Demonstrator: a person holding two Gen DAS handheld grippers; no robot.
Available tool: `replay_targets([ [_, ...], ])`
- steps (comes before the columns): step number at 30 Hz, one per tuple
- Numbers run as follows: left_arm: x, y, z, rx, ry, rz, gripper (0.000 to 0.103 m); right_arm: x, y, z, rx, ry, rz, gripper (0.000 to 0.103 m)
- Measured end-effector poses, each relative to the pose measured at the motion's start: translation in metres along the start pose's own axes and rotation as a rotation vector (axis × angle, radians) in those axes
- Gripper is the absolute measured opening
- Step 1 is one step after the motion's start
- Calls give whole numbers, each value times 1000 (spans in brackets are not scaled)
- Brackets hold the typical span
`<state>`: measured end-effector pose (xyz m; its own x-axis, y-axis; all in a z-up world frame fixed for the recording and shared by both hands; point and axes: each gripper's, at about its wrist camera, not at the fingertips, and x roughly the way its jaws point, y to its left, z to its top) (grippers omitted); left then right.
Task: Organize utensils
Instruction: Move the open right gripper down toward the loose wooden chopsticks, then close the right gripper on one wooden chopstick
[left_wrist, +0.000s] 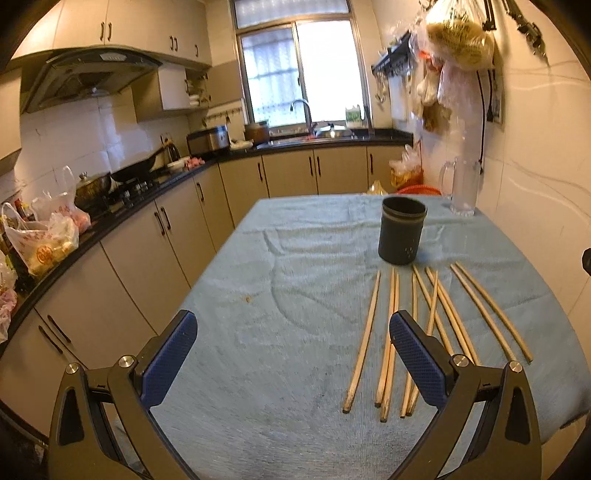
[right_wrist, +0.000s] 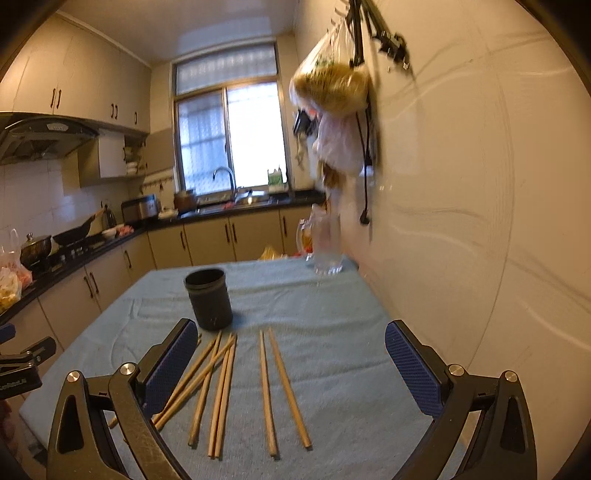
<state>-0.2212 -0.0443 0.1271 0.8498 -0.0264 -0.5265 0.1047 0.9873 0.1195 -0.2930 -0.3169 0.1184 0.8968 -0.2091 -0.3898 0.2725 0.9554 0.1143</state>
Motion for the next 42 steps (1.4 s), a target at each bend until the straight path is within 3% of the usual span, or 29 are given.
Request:
replay_targets([
  [8, 46, 0, 3, 36, 114, -42, 103, 56, -9, -8, -24, 157, 39, 103],
  [12, 73, -1, 13, 32, 177, -119, 103, 96, -20, -6, -24, 275, 83, 98],
  [14, 89, -6, 18, 33, 213, -150, 97, 115, -23, -8, -27, 330, 99, 90],
  [18, 120, -23, 26, 75, 283, -215, 63, 157, -22, -13, -58, 444, 135, 72],
  [21, 146, -37, 31, 107, 319, -248, 58, 181, -15, -18, -83, 495, 156, 63],
  [26, 189, -60, 33, 142, 394, -301, 54, 217, -11, -20, -73, 563, 164, 58],
  [31, 223, -74, 29, 164, 467, -317, 36, 240, -8, -28, -91, 610, 165, 48],
  [42, 246, -83, 30, 163, 483, -339, 35, 269, 3, -29, -140, 634, 138, 44],
])
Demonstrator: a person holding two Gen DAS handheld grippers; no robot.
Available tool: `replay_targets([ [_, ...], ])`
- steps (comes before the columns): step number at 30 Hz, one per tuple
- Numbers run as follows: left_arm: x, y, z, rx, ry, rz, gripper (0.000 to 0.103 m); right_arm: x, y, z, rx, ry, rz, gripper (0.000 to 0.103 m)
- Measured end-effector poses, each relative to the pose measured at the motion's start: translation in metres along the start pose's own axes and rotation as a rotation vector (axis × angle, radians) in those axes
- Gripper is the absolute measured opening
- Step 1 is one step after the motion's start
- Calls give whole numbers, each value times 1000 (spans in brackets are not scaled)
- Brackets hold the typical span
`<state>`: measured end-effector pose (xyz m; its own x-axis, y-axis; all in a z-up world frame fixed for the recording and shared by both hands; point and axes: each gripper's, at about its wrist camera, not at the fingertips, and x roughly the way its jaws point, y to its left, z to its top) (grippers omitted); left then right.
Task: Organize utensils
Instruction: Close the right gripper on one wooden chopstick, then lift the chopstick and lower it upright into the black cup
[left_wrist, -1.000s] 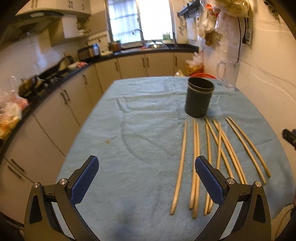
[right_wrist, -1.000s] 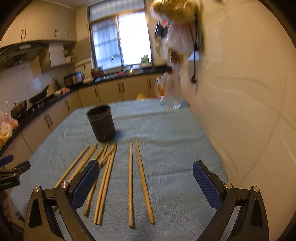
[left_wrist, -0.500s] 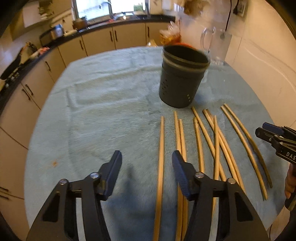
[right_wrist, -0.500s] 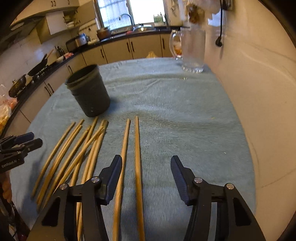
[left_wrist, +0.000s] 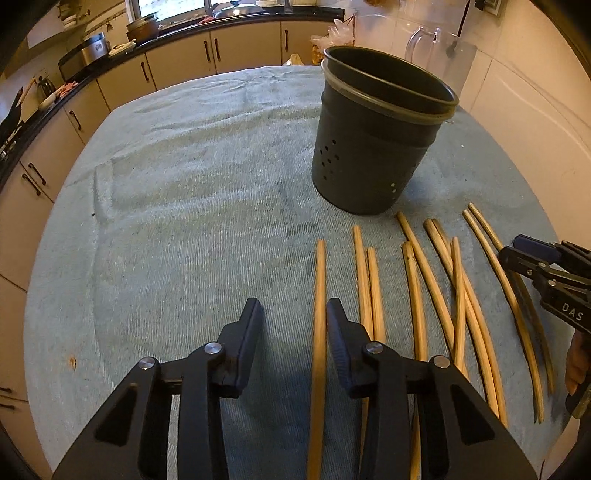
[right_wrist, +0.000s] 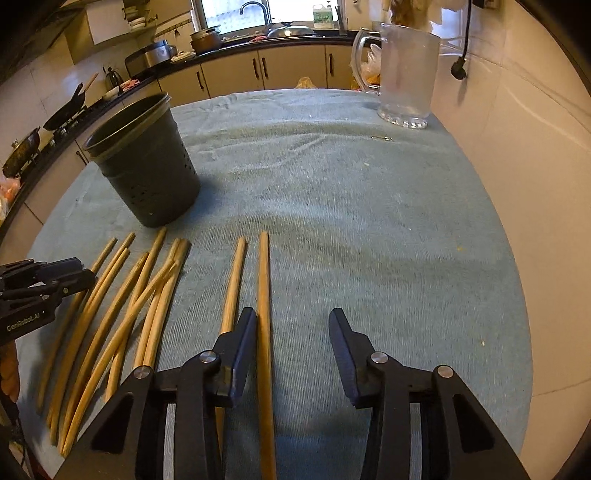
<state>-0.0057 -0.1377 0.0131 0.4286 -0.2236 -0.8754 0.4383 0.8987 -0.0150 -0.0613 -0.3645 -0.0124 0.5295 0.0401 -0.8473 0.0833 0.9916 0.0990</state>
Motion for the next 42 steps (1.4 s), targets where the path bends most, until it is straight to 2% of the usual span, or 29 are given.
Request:
replay_targets([
  [6, 7, 2, 11, 5, 10, -11, 35, 13, 8, 15, -50, 11, -47, 43],
  [9, 9, 2, 16, 14, 13, -9, 35, 17, 10, 23, -59, 29, -43, 43],
  [15, 11, -6, 16, 27, 4, -2, 35, 29, 11, 48, -66, 120, -50, 41],
  [17, 9, -8, 13, 15, -9, 2, 26, 33, 13, 56, -79, 142, -37, 22],
  [18, 9, -8, 13, 9, -14, 2, 7, 34, 14, 59, -78, 150, -34, 8],
  [22, 1, 1, 12, -64, -9, -28, 5, 31, 17, 59, -64, 144, -21, 6],
  [26, -22, 10, 7, -70, -58, -24, 5, 11, 12, 55, -34, 87, 4, 6],
  [34, -96, 3, -7, -88, -204, -50, 5, -77, 9, 43, 14, -104, 48, 6],
  [42, -163, -13, -39, -44, -379, 3, 5, -160, 15, 14, 17, -289, 55, 6],
])
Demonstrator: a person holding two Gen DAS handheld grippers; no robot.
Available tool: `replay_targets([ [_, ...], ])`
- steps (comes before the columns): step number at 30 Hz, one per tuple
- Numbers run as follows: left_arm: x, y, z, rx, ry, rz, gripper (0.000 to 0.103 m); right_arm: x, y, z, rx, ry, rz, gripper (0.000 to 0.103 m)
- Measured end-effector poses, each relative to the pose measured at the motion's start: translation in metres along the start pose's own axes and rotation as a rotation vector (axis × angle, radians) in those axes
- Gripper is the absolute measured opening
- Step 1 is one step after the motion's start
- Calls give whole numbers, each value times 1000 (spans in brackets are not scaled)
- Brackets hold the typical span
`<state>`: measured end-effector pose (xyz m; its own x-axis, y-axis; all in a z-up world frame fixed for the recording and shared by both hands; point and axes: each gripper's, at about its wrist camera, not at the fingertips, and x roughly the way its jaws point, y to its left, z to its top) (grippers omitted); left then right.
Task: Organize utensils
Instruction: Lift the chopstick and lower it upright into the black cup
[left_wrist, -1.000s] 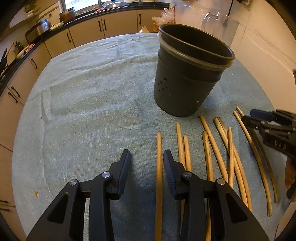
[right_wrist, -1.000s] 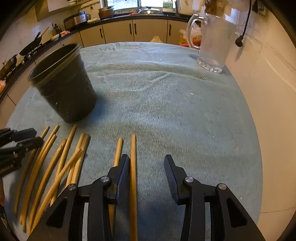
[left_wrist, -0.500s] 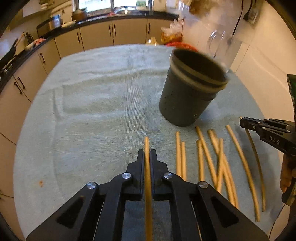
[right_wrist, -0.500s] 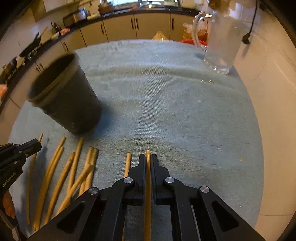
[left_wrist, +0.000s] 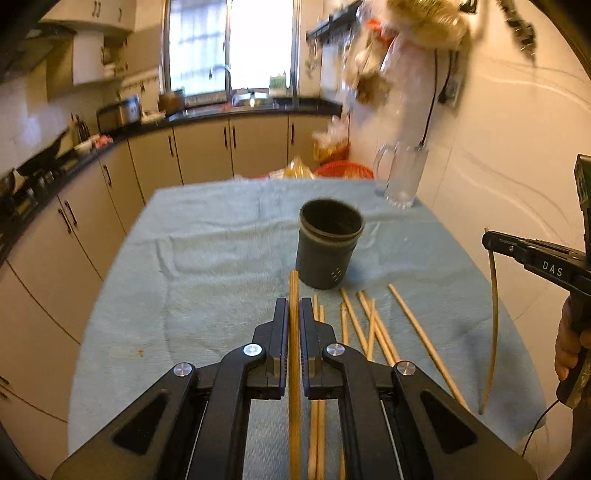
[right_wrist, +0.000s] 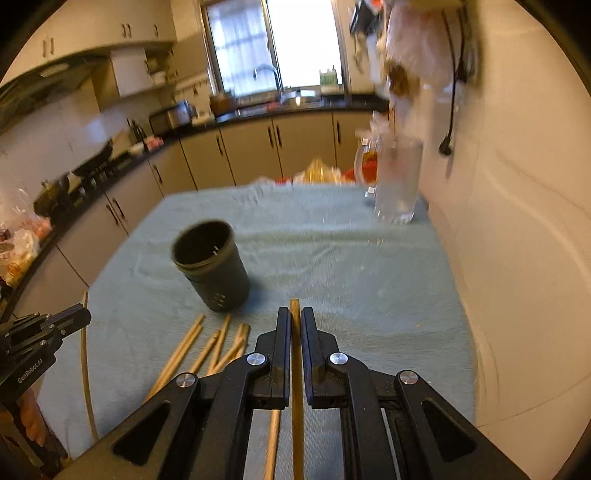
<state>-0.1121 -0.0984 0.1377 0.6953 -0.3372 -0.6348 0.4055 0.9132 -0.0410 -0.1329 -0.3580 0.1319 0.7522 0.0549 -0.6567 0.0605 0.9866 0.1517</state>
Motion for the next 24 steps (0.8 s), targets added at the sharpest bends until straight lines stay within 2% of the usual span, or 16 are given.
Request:
replay_targets([
  [9, -69, -12, -22, -11, -116, 4, 5, -70, 22, -19, -48, -123, 20, 6],
  [13, -91, -15, -28, -4, -159, 14, 5, -86, 26, -22, -54, -155, 37, 6],
  [18, -115, -20, -23, 4, -215, -3, 5, -104, 27, -17, -55, -197, 50, 6],
  [24, -122, -21, -5, -7, -240, -49, 5, -106, 30, 2, -49, -229, 69, 6],
])
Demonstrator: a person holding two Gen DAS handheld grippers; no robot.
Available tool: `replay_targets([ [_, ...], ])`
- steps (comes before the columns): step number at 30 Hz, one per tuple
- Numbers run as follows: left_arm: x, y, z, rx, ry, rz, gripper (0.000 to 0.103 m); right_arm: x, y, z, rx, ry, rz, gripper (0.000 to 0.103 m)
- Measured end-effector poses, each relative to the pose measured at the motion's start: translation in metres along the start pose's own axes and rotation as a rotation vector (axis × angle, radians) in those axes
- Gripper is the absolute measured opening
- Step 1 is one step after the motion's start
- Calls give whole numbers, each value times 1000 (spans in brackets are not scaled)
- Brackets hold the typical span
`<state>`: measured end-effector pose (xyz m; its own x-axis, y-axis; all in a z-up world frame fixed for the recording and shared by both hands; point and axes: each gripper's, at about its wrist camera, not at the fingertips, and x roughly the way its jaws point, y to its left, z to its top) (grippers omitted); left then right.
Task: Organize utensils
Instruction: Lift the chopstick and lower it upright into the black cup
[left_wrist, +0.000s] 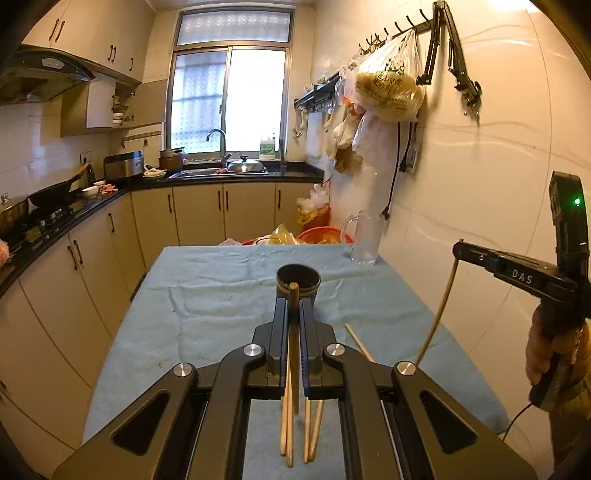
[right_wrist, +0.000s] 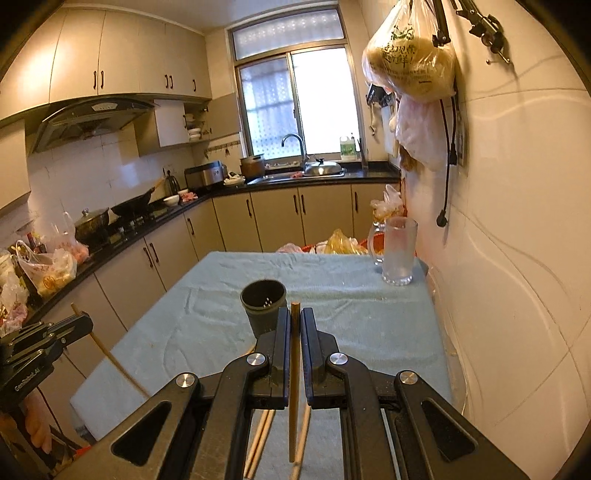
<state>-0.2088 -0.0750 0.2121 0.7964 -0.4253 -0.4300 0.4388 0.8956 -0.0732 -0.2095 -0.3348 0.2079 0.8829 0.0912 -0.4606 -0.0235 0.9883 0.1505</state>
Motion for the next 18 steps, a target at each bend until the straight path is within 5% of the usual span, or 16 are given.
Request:
replay_targets([
  [18, 77, 17, 118, -21, -49, -14, 5, 73, -6, 92, 86, -91, 52, 6],
])
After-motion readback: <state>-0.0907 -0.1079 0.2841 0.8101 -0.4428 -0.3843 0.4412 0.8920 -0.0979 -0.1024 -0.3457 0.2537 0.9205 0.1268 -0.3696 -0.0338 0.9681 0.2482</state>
